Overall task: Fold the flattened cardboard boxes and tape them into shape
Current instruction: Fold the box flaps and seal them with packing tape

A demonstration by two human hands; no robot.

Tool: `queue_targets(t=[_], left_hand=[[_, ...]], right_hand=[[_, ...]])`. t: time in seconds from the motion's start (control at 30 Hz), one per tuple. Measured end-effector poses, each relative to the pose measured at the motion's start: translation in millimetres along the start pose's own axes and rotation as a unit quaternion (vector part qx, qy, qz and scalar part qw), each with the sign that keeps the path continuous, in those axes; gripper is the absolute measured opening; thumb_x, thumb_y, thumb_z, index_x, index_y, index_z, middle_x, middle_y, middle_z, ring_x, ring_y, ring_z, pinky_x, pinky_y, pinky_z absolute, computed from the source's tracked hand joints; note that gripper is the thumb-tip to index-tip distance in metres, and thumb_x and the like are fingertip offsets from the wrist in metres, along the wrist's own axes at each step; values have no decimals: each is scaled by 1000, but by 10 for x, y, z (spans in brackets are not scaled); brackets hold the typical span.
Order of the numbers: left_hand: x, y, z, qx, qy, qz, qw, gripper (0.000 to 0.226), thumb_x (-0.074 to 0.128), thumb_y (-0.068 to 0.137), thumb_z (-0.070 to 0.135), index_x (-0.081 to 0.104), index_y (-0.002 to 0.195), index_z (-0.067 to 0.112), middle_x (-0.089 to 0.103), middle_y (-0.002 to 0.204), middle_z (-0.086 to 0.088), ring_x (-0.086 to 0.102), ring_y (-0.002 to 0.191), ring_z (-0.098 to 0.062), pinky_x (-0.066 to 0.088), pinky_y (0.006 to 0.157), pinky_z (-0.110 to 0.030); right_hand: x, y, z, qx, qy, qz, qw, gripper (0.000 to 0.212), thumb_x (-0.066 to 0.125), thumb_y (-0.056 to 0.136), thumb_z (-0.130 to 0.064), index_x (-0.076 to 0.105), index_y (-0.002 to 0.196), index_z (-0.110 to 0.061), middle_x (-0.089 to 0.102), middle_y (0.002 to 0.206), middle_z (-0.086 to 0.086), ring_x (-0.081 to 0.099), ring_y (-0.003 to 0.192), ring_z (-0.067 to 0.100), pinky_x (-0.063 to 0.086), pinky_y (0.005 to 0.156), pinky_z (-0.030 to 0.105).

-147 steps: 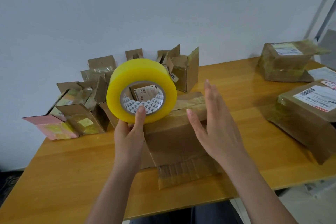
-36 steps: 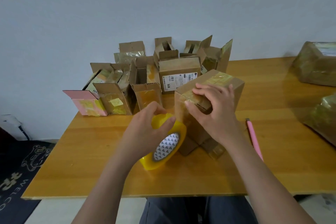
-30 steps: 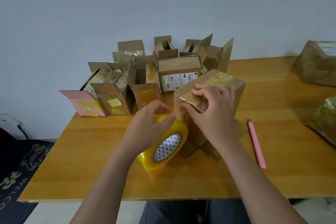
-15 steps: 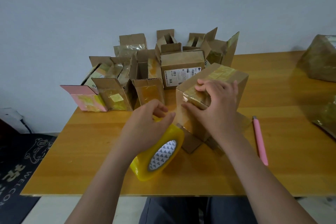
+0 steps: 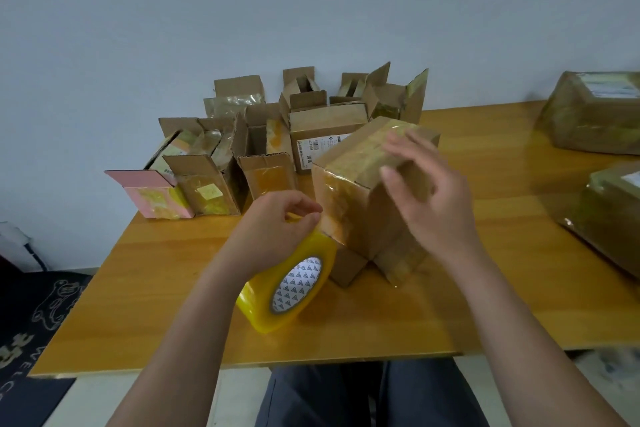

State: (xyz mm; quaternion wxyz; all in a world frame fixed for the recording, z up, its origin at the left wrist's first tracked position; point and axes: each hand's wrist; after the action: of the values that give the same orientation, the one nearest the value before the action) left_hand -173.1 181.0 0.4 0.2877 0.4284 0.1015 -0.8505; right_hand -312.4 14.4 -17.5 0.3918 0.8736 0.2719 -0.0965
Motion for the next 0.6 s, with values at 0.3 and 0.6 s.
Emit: queue_targets(t=[0.3, 0.6], left_hand=[[61, 32, 65, -10, 3, 38, 999, 11, 62, 94, 24, 70, 102, 27, 68, 95, 12, 60, 89, 0, 41, 69, -14], [71, -5, 106, -46, -4, 70, 997, 3, 65, 92, 24, 67, 93, 27, 69, 90, 10, 63, 87, -4, 40, 64, -14]], right_hand=[[-677, -590, 946, 124, -331, -140, 925, 40, 56, 89, 1, 69, 120, -21, 46, 98, 3, 40, 101, 24, 36, 73, 31], [-675, -585, 908, 26, -446, -206, 870, 13, 75, 77, -19, 71, 86, -27, 53, 78, -6, 44, 89, 20, 29, 70, 30]])
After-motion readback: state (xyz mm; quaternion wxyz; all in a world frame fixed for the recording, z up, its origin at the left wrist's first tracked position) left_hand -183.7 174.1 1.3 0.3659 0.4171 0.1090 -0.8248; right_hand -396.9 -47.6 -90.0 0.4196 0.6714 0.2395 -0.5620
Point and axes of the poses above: each hand's wrist, its own y-axis towards the middle knuckle, its own x-axis out of the palm, z = x × y
